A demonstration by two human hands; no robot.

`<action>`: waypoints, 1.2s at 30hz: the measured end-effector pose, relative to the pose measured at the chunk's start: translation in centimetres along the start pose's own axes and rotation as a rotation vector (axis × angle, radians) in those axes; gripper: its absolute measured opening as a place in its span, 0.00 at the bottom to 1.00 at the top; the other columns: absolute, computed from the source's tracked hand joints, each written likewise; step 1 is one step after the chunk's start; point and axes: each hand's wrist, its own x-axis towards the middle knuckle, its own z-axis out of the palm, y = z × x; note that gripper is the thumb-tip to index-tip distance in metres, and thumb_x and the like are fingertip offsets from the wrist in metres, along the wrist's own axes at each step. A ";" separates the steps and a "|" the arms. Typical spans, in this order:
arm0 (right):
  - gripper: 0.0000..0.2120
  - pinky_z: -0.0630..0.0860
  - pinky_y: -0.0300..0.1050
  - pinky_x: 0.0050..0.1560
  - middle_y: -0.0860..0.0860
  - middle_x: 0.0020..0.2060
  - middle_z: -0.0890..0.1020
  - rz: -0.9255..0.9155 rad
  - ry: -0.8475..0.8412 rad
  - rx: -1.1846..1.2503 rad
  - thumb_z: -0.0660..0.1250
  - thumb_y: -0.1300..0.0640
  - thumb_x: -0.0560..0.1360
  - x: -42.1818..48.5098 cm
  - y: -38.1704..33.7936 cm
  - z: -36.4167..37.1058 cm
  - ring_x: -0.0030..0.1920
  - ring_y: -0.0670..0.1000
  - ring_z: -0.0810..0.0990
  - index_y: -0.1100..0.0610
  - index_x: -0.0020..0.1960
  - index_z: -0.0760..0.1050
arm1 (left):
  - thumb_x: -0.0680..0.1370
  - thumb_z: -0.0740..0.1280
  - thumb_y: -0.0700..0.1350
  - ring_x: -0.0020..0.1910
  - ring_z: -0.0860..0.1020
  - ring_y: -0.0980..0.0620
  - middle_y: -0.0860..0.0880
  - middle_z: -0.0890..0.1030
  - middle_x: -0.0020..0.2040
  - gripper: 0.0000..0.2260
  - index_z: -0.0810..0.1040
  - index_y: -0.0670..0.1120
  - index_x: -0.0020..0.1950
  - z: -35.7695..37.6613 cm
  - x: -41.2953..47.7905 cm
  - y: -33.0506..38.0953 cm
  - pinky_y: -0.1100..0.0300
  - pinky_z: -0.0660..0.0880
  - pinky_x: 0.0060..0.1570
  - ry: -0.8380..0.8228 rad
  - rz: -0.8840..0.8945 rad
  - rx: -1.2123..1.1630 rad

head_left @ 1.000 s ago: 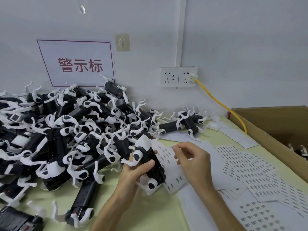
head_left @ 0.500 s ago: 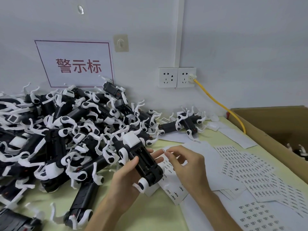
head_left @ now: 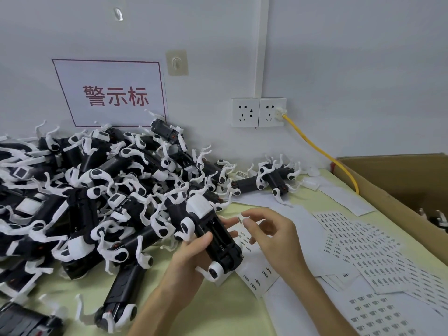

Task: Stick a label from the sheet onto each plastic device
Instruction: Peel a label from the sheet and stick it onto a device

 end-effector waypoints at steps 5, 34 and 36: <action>0.07 0.80 0.50 0.40 0.43 0.41 0.86 0.024 -0.086 -0.012 0.72 0.61 0.76 0.1 -0.2 -0.2 0.33 0.51 0.79 0.50 0.44 0.82 | 0.66 0.80 0.59 0.62 0.81 0.40 0.37 0.81 0.64 0.34 0.81 0.43 0.66 -0.6 0.1 -0.8 0.53 0.79 0.54 0.033 -0.026 0.076; 0.31 0.60 0.37 0.23 0.49 0.20 0.65 0.589 -0.404 0.973 0.78 0.46 0.62 -0.8 -2.5 0.6 0.21 0.45 0.56 0.50 0.64 0.81 | 0.75 0.69 0.49 0.57 0.84 0.45 0.44 0.86 0.54 0.13 0.88 0.44 0.52 -0.6 1.2 -1.0 0.57 0.83 0.50 0.381 0.167 -0.399; 0.31 0.59 0.37 0.22 0.49 0.20 0.66 0.623 -0.502 1.030 0.77 0.48 0.62 -1.6 -2.7 1.6 0.21 0.45 0.57 0.48 0.65 0.80 | 0.77 0.67 0.48 0.59 0.84 0.44 0.43 0.86 0.55 0.13 0.88 0.44 0.52 -0.5 1.1 -0.8 0.57 0.83 0.50 0.386 0.178 -0.440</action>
